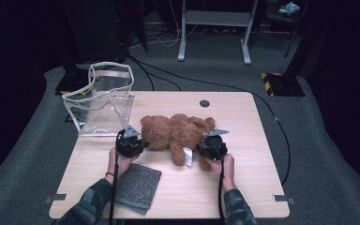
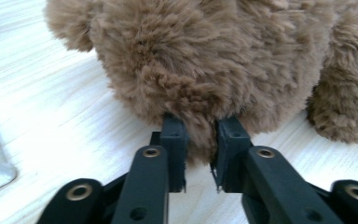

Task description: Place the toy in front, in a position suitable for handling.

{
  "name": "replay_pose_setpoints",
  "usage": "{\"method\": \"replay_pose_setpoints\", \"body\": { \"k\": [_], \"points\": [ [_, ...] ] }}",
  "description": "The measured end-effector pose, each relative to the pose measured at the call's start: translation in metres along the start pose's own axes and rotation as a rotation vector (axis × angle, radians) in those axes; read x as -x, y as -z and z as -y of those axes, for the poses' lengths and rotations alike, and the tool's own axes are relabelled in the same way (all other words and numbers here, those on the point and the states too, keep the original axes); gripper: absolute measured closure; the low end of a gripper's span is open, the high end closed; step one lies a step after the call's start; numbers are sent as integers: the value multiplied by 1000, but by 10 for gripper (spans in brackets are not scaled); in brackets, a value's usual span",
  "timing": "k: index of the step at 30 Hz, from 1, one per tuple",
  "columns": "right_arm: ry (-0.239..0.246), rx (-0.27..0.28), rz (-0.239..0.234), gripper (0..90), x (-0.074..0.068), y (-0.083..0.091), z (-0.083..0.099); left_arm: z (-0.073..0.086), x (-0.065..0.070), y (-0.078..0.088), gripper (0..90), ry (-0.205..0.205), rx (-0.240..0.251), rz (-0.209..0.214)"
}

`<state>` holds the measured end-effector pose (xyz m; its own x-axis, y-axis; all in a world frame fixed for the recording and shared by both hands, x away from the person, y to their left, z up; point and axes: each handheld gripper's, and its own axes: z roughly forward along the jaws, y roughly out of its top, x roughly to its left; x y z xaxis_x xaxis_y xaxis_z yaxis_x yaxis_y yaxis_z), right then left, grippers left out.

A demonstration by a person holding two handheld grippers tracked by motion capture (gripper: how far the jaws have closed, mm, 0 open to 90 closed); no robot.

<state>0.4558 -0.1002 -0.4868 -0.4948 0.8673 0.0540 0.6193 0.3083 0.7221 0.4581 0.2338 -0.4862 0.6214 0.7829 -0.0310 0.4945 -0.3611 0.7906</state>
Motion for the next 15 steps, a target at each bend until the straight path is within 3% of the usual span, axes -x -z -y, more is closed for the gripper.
{"method": "replay_pose_setpoints", "body": {
  "k": [1,3,4,5,6,10,15],
  "points": [
    [-11,-19,-3,511,1,1,0,0,-1,2,640,5,-19,-20],
    [-15,-14,2,460,2,2,0,1,-3,4,523,11,-17,-22],
    [-31,-17,3,408,3,4,0,2,-5,7,523,29,-24,-20],
    [-39,-5,4,309,6,8,2,3,-7,11,382,52,-38,2],
    [-46,-9,3,264,8,11,3,4,-8,14,341,49,-52,7],
    [-50,4,-12,185,12,23,7,9,-8,24,267,69,-48,20],
    [-92,24,-21,150,22,45,29,22,2,44,221,39,-84,27]
  ]
}}
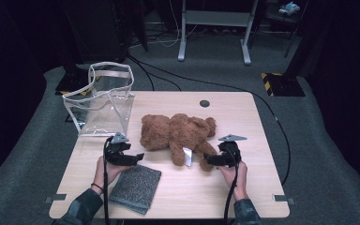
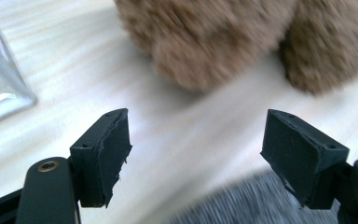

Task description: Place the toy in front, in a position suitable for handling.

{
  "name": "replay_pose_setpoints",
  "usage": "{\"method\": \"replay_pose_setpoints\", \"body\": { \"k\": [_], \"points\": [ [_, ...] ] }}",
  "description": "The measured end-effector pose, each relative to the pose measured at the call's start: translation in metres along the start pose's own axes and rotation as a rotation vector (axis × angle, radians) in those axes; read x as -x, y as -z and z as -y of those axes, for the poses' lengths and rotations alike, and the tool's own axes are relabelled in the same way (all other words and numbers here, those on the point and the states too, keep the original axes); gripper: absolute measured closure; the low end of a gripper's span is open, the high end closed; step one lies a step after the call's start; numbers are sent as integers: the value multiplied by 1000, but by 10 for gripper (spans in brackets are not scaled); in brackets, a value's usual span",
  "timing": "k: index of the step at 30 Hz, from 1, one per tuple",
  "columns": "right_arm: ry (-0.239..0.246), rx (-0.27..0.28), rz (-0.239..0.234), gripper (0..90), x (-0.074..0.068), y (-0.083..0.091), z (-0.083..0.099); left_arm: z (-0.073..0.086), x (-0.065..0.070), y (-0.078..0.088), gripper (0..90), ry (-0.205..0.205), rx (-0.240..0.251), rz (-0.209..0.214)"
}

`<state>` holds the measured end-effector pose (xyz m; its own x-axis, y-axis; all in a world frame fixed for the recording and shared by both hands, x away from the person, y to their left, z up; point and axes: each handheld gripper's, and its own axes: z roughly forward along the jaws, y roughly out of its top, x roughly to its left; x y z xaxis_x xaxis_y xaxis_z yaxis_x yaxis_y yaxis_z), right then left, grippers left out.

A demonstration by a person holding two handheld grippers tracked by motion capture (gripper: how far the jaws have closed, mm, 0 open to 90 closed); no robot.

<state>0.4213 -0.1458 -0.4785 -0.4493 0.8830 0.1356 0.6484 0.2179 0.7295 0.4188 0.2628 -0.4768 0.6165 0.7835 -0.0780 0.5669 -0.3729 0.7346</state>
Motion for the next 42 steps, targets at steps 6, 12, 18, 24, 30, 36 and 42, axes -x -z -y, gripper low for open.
{"method": "replay_pose_setpoints", "body": {
  "k": [6,12,18,24,30,36,42],
  "points": [
    [-23,-10,27,123,14,16,28,25,28,8,215,-43,-45,49],
    [-37,-6,66,70,24,30,52,41,44,4,206,-64,-74,54],
    [-58,-8,169,25,44,43,77,50,52,-4,217,-72,-87,14],
    [-67,-23,187,21,53,42,88,54,56,-6,262,-105,-96,-20],
    [-69,-6,196,35,57,40,93,58,60,-6,373,-101,-62,-24],
    [-31,-8,221,43,54,38,94,64,63,-3,689,-103,-13,-9],
    [-47,6,216,51,55,39,95,63,63,-3,762,-85,16,20]
  ]
}}
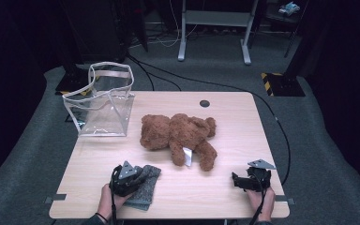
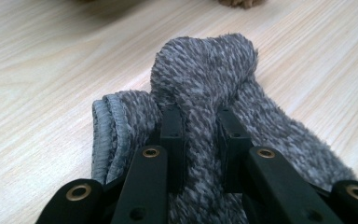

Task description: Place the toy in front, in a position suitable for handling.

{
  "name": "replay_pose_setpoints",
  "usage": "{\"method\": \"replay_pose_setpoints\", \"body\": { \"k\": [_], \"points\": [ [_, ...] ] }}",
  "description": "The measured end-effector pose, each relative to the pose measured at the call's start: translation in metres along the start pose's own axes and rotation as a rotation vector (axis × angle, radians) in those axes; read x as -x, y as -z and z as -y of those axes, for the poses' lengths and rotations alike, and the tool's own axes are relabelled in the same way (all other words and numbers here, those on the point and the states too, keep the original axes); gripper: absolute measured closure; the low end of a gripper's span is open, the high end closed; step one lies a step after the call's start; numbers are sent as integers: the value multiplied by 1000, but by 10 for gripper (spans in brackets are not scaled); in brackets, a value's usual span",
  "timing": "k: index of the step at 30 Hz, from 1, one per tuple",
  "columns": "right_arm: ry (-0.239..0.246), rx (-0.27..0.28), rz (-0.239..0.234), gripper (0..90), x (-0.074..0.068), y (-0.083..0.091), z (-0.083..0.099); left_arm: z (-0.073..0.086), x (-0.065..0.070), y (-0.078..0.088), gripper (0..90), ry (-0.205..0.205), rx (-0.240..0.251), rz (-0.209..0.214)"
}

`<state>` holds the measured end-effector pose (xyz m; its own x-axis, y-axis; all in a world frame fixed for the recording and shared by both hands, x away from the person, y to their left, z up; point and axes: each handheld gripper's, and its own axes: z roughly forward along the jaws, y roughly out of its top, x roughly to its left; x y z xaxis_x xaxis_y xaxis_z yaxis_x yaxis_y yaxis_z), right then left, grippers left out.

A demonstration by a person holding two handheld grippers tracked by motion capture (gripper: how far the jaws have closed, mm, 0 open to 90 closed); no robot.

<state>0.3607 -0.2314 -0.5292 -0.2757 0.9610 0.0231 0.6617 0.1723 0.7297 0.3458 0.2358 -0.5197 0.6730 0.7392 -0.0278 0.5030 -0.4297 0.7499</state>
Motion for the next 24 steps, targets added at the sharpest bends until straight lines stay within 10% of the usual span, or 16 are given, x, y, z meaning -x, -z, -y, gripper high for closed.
{"method": "replay_pose_setpoints", "body": {
  "k": [7,15,24],
  "points": [
    [0,1,-2,52,0,0,0,-16,8,-5,759,4,15,75],
    [-10,-4,8,56,-1,0,0,-48,49,-33,748,-56,18,193],
    [-5,-2,12,60,-1,0,0,-63,74,-67,687,-110,-29,209]
  ]
}}
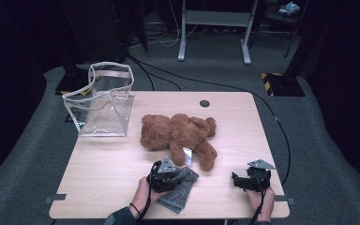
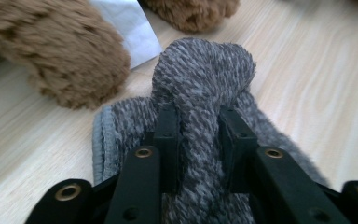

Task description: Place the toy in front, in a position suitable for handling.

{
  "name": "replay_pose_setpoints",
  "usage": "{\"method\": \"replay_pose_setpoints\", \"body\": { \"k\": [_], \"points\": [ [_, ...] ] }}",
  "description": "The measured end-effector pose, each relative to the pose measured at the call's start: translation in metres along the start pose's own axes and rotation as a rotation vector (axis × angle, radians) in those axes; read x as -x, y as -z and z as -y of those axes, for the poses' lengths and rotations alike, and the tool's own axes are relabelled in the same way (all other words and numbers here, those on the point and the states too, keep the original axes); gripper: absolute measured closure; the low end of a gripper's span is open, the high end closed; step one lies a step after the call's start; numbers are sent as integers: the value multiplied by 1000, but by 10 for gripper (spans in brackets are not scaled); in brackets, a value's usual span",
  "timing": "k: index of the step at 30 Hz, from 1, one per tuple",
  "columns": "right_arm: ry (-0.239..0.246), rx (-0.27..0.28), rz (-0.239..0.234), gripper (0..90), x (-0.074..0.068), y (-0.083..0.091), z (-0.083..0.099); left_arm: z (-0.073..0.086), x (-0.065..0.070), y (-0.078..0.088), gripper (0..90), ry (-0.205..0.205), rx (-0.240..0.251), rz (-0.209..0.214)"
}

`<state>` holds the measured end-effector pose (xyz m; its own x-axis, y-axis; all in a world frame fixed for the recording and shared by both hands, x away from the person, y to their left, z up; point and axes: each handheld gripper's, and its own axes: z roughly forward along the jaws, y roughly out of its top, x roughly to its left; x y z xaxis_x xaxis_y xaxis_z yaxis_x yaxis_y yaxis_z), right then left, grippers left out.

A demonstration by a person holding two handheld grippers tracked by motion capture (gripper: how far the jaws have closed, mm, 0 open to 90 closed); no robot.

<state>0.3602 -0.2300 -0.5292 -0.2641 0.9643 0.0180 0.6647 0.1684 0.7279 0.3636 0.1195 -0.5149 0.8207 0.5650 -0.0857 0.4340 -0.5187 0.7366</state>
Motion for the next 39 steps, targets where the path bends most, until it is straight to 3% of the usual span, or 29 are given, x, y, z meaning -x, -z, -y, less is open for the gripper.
{"method": "replay_pose_setpoints", "body": {
  "k": [3,6,9,14,17,18,20,22,23,24,26,29,30,32,33,34,35,39],
  "points": [
    [1,-1,0,60,0,0,0,0,1,0,526,-4,-9,-18],
    [1,-1,0,61,0,0,0,0,1,4,309,4,12,-39],
    [9,1,1,61,0,0,0,4,-8,23,214,29,23,-72],
    [-5,-8,-20,51,1,1,-1,21,-28,50,150,84,38,-144],
    [-66,-7,-90,43,1,7,0,34,-45,62,118,121,20,-187],
    [-63,-2,-101,43,-1,10,0,34,-45,62,107,121,20,-187],
    [-51,6,-103,48,-4,13,0,43,-55,67,102,135,2,-236],
    [-12,29,-145,57,-20,24,-5,56,-70,73,88,158,-10,-282],
    [-12,29,-145,57,-20,24,-5,56,-70,73,87,158,-10,-282],
    [10,38,-203,64,-34,28,-9,61,-76,76,83,176,-8,-309],
    [23,42,-230,67,-43,30,-11,63,-79,77,83,170,-20,-322],
    [114,44,-301,83,-83,31,-20,67,-85,75,68,194,-10,-344],
    [114,44,-301,83,-83,31,-20,67,-85,75,67,194,-10,-344],
    [174,41,-350,100,-110,29,-26,69,-88,74,61,188,-33,-348],
    [209,33,-365,106,-120,26,-28,70,-88,73,61,188,-40,-351],
    [209,33,-365,106,-120,26,-28,70,-88,73,61,188,-40,-351],
    [252,11,-397,128,-137,17,-30,71,-89,71,53,193,-41,-339],
    [317,-17,-427,168,-161,4,-33,74,-88,70,49,194,-18,-339]
  ]
}}
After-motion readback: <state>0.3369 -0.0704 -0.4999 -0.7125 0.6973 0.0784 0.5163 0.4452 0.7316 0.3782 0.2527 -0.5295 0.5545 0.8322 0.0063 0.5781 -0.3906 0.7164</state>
